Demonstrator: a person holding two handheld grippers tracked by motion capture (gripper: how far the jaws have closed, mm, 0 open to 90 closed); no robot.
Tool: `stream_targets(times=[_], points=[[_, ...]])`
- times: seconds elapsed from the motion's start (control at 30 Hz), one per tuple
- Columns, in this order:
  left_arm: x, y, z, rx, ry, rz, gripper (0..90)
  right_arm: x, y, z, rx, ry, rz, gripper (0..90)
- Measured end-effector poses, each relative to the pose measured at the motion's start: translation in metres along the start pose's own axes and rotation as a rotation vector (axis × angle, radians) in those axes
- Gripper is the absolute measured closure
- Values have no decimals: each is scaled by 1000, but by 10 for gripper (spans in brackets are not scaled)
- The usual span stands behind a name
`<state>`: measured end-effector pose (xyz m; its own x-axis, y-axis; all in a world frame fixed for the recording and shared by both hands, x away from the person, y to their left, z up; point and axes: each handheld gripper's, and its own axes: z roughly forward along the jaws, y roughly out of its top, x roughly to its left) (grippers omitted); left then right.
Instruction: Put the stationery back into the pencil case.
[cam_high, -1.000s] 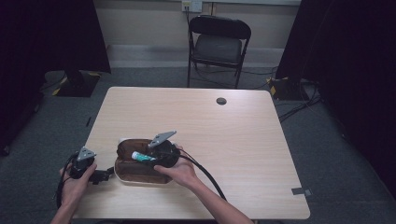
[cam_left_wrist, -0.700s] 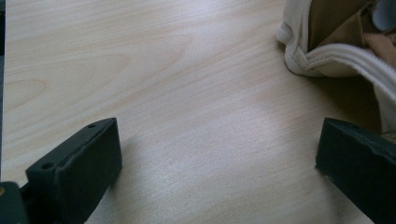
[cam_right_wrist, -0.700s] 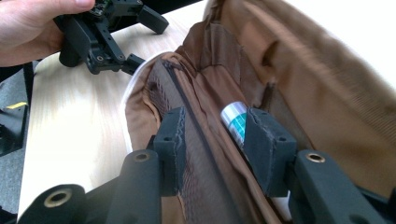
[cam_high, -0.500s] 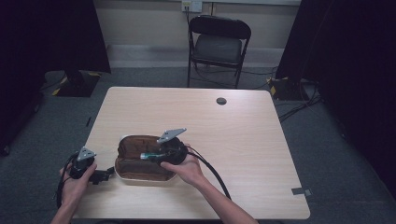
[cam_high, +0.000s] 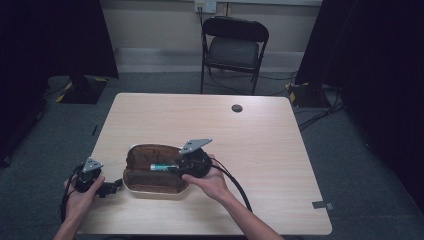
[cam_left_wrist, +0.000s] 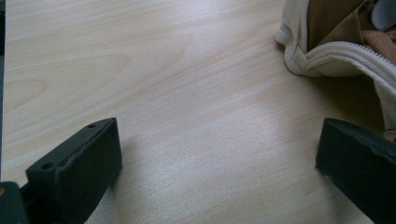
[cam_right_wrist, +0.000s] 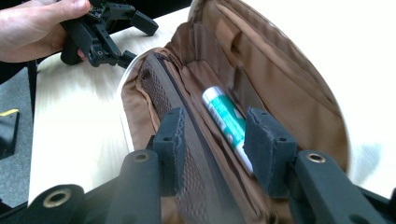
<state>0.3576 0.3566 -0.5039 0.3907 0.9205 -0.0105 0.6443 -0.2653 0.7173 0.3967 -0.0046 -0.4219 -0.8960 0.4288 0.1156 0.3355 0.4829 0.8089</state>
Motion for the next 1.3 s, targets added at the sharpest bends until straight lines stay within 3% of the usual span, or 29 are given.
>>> stream_targets(times=[0.33,0.57,0.8,0.97,1.1,1.3], points=[[0,0,0,0,-1,0,0,-8,-15,-33,-41,-41,21,550],[0,0,0,0,0,0,0,-13,-28,-59,-63,-102,33,525],[0,0,0,0,0,0,0,-26,-47,-83,-79,-174,83,476],[0,0,0,0,0,0,0,-35,-64,-98,-73,-189,127,458],[0,0,0,0,0,0,0,-46,-85,-116,-74,-239,169,405],[0,0,0,0,0,0,0,-55,-105,-129,-50,-289,213,352]])
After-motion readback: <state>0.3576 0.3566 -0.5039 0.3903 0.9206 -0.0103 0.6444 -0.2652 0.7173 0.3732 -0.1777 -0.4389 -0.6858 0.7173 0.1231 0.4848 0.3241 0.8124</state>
